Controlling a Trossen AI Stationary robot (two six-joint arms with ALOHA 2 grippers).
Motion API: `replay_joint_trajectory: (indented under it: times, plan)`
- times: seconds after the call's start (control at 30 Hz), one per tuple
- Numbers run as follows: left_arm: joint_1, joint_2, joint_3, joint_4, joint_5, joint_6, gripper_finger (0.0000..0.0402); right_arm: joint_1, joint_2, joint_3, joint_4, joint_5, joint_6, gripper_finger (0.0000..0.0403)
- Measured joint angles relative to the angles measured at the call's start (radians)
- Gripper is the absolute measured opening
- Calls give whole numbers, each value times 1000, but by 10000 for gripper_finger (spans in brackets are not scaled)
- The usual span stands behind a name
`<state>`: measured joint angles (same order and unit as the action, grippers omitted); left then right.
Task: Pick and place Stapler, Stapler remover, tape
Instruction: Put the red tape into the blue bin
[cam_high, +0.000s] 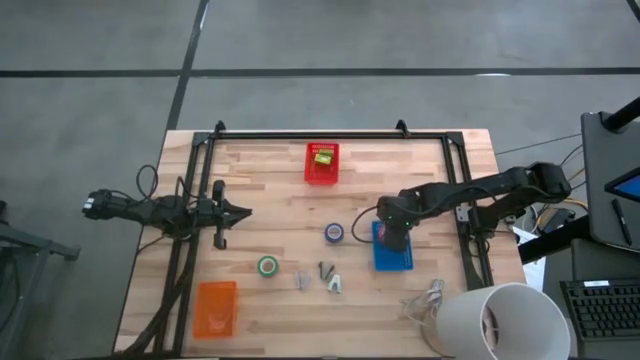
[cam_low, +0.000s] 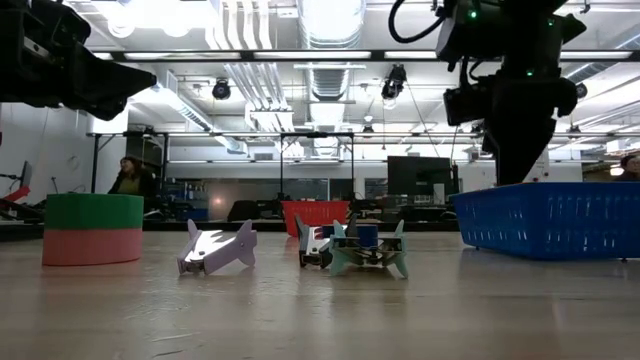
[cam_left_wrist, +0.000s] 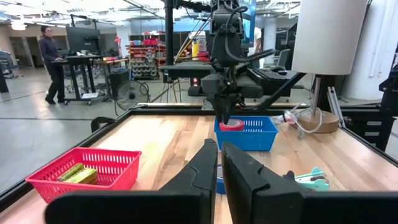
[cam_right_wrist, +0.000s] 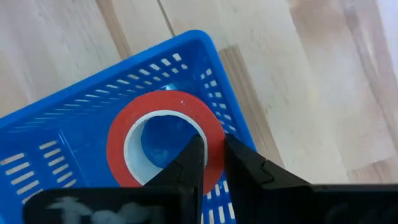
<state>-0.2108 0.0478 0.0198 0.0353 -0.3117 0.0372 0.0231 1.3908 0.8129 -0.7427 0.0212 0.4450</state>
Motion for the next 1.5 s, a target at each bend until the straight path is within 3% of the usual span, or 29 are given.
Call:
replay_joint_trajectory:
  times: [0.77,1.5]
  plan:
    - [0,0,0,0,0,0,26,20,97,-16,47,16,-7,45]
    - [0,0,0,0,0,0,26,21,97,-16,50,57,-8,47]
